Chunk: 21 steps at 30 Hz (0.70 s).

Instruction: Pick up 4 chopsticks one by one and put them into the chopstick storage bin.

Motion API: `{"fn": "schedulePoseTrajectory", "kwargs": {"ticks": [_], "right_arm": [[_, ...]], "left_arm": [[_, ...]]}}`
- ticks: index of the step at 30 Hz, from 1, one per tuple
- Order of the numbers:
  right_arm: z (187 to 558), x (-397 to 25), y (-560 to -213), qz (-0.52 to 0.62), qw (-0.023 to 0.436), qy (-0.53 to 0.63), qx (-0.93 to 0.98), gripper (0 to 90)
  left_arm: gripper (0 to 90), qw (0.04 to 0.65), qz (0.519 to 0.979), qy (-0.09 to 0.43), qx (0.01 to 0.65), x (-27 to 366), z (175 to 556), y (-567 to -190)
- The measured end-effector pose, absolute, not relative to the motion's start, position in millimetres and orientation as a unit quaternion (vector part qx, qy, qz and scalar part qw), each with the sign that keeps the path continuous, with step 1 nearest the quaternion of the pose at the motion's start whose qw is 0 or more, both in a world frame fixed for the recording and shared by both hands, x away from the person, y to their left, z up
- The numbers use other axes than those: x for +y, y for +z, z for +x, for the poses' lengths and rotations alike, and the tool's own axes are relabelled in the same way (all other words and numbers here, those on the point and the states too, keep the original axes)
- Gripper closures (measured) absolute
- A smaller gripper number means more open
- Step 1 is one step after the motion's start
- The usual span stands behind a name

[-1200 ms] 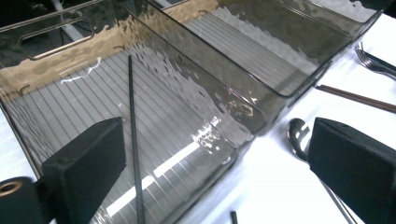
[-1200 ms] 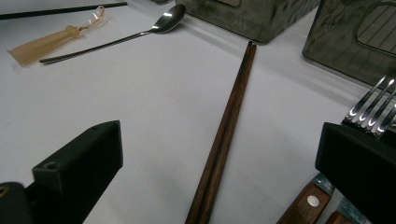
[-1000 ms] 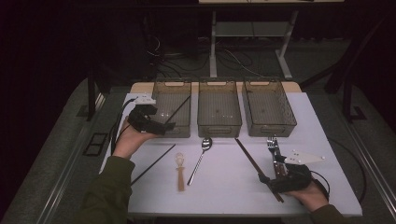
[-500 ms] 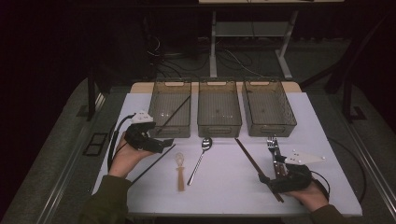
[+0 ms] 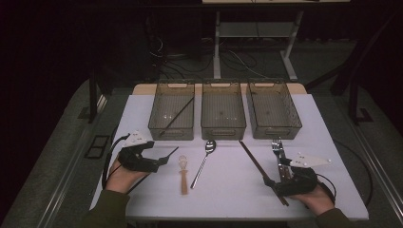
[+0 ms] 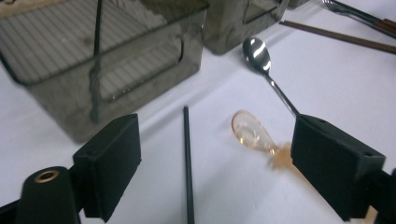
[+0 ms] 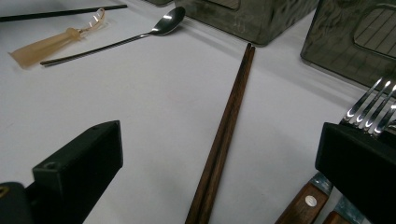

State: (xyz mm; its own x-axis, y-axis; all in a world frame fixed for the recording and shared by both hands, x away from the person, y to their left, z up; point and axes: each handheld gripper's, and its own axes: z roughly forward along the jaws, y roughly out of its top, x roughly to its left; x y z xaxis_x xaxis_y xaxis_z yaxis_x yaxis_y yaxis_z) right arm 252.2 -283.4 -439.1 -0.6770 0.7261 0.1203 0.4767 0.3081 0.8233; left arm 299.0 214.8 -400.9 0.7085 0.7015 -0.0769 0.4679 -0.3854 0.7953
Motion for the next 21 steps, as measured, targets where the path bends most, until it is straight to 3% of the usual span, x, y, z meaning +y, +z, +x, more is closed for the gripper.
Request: {"fn": "schedulePoseTrajectory", "kwargs": {"ticks": [6, 13, 21], "right_arm": [[252, -284, -439, 0.379, 0.136, 0.451, 0.797, 0.6], [252, -283, -439, 0.378, 0.138, 0.45, 0.798, 0.6], [252, -283, -439, 0.376, 0.139, 0.449, 0.798, 0.6]], "left_arm": [[27.0, 0.427, 0.818, 0.138, 0.36, 227, 285, -407], [46.8, 0.425, 0.816, 0.136, 0.368, 235, 274, -416], [64.5, 0.383, 0.838, 0.127, 0.368, 240, 272, -430]]}}
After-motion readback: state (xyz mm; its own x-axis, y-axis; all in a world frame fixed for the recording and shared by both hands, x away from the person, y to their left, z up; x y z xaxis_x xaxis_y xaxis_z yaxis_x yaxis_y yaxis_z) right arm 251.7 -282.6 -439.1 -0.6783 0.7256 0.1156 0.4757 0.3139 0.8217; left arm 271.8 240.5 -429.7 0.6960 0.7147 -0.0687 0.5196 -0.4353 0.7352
